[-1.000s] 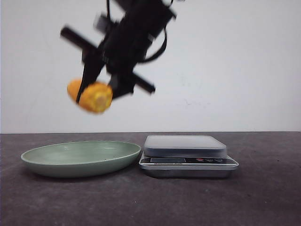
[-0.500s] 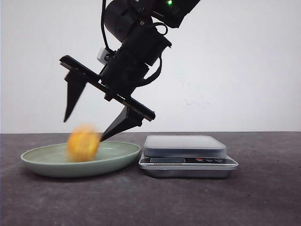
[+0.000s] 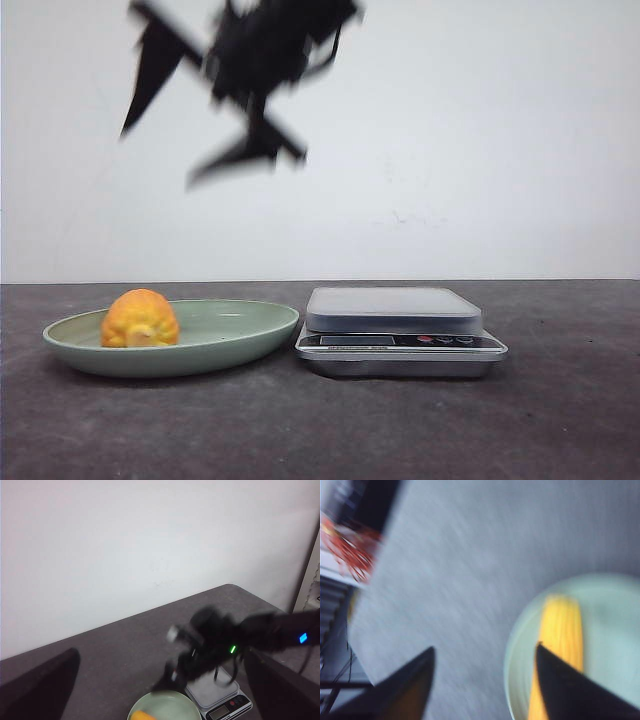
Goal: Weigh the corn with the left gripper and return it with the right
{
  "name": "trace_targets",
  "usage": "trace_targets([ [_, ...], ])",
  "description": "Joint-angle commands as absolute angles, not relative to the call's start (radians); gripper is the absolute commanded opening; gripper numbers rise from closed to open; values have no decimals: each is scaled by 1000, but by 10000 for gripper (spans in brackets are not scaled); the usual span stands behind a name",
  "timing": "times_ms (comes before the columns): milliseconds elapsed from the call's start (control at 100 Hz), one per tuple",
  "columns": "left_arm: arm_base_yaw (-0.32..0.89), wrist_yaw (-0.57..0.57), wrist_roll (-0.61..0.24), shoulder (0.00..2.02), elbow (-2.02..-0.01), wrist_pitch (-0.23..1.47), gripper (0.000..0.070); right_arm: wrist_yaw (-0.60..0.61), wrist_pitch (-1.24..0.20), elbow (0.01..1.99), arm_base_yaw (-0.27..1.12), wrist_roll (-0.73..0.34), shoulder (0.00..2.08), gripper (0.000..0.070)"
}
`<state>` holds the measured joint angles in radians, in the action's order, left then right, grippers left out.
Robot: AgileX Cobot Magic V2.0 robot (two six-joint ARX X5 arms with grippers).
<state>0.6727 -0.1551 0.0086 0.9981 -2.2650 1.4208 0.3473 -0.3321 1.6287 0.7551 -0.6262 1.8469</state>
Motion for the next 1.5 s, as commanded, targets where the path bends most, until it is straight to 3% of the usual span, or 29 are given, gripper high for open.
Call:
trace_targets([
  [0,681,-155,14,1005,-2287,1459,620,325,-344,1685,754,-497,1769,169],
  [80,681,-161,8,1005,-2287,1459,618,292,-378,1702,749,-400,1671,4],
  [260,681,-161,2,1005,-2287,1459,481,98,-543,1702,756,-134,1436,0],
  [410,681,-162,-59,1005,-2287,1457,402,-37,-673,1696,765,-81,1280,0],
  [680,681,-210,-195,986,-2278,1458,8,-141,-646,1528,766,93,985,0],
  [840,680,-211,-205,922,-2189,1458,0,-139,-550,1275,765,133,761,0],
  [1070,680,-256,-247,793,-1933,1423,0,-178,-450,929,765,80,443,0],
  [1340,680,-235,-396,747,-1785,1447,0,-181,-501,896,765,82,327,0],
  [1490,680,-228,-414,746,-1786,1446,0,-185,-501,896,764,83,322,0],
])
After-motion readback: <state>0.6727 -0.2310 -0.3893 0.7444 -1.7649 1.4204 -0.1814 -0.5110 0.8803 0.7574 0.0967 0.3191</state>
